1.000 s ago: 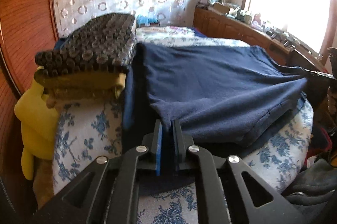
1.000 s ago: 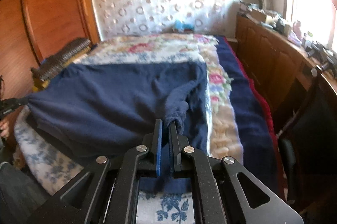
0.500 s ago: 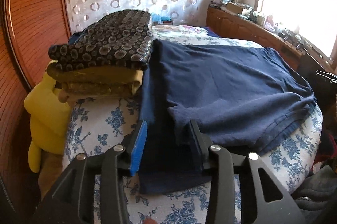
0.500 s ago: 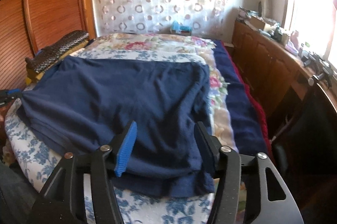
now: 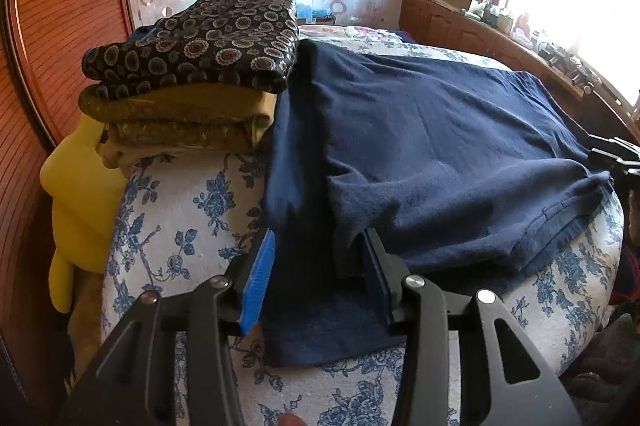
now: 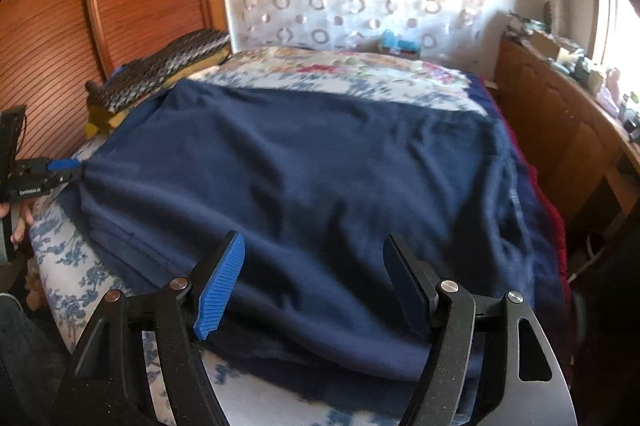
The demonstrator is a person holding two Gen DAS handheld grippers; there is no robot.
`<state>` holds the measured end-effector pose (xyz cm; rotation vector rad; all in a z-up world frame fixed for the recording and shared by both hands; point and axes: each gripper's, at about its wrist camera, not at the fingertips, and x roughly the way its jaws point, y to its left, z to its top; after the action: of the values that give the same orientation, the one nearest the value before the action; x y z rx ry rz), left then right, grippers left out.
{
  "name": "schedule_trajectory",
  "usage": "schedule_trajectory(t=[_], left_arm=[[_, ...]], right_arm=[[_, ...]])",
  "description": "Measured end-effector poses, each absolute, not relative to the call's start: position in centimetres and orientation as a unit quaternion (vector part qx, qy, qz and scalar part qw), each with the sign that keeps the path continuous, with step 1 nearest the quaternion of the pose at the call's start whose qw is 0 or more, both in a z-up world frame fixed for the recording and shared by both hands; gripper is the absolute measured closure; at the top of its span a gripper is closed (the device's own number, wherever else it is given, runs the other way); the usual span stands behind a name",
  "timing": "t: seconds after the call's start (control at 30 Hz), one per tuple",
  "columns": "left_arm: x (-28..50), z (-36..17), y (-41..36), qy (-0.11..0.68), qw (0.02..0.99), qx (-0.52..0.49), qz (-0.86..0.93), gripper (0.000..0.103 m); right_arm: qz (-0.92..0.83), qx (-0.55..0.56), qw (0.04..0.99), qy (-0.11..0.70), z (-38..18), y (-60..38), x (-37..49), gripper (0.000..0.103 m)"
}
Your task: Fold small clothes
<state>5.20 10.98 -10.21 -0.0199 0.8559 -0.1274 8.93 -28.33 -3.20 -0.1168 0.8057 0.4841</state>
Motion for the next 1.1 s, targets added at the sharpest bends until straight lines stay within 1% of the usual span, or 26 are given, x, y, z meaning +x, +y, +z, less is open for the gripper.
schedule_trajectory(t=[0.53, 0.63, 0.73, 0.83, 0.97, 1.07, 1.1], left_arm=[[5.2, -11.2, 11.7, 0.421, 0.903, -0.046, -0.076, 0.06], [5.0, -11.2, 11.8, 0.42, 0.903, -0.051, -0.078, 0.06], [5.0, -11.2, 11.9, 0.419, 0.903, -0.054, -0.074, 0.06], [5.0, -11.2, 12.2, 0.419, 0.904, -0.056, -0.067, 0.059], [5.3, -11.2, 11.9, 0.42, 0.905, -0.042, -0.06, 0.056], [5.6, -11.3, 12.1, 0.422, 0.904, -0.042, -0.051, 0.051], [5.7, -11.3, 12.2, 0.422, 0.904, -0.046, -0.052, 0.05]], right_arm=[[0.245, -0.099, 0.866, 0.424, -6.8, -24.4, 8.7, 0.027], [0.237, -0.109, 0.869, 0.42, -7.3, -24.0, 8.4, 0.023], [0.232, -0.097, 0.874, 0.415, -7.6, -24.4, 8.4, 0.019], [0.227, -0.099, 0.879, 0.407, -7.6, -24.5, 8.1, 0.017], [0.221, -0.092, 0.883, 0.403, -7.7, -24.6, 7.9, 0.017], [0.211, -0.089, 0.889, 0.396, -7.7, -24.6, 7.5, 0.017], [0.209, -0.088, 0.891, 0.394, -7.7, -24.7, 7.4, 0.017]])
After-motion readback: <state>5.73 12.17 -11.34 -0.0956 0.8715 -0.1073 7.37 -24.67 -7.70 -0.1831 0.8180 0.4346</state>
